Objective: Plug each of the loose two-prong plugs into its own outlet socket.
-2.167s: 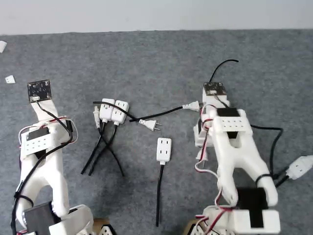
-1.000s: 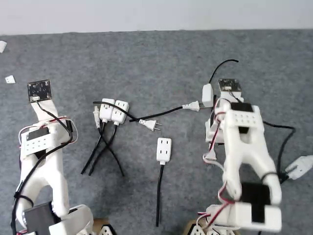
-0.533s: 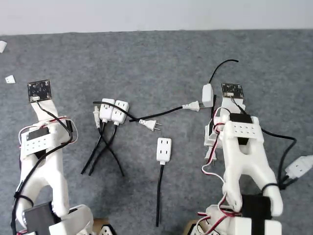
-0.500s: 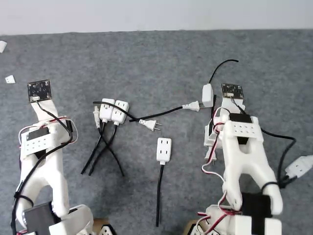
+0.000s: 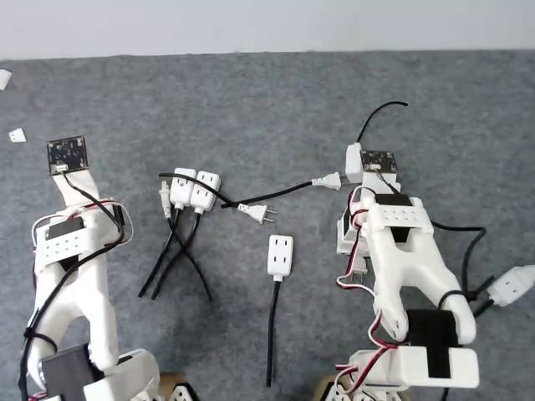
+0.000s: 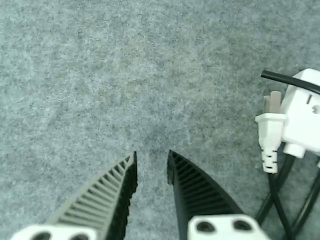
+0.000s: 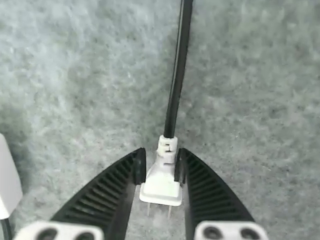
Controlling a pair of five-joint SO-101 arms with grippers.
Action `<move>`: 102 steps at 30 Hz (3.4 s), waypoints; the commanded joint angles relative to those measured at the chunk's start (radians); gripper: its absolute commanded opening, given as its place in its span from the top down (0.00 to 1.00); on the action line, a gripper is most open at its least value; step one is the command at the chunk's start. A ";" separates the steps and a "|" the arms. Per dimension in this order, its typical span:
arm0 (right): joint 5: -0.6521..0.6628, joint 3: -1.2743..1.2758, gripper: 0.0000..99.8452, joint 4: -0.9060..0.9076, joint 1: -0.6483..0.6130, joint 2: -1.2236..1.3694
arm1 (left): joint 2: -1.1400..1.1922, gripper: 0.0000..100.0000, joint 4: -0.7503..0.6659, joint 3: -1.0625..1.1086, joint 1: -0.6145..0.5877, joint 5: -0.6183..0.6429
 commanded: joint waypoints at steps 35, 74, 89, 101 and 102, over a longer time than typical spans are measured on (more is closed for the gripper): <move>0.000 -0.172 0.92 0.018 0.051 0.128 | -0.006 0.90 -0.026 -0.005 0.005 -0.011; 0.064 -0.249 0.92 0.108 0.047 0.174 | -0.006 0.90 -0.026 -0.005 0.006 -0.011; 0.106 -0.247 0.90 0.104 0.030 0.185 | -0.006 0.90 -0.026 -0.005 0.006 -0.011; 0.097 -0.249 0.99 0.110 0.081 0.197 | -0.006 0.90 0.005 -0.015 0.009 -0.011; 0.100 -0.244 0.99 0.110 0.074 0.177 | -0.006 0.90 0.009 -0.015 0.014 -0.011</move>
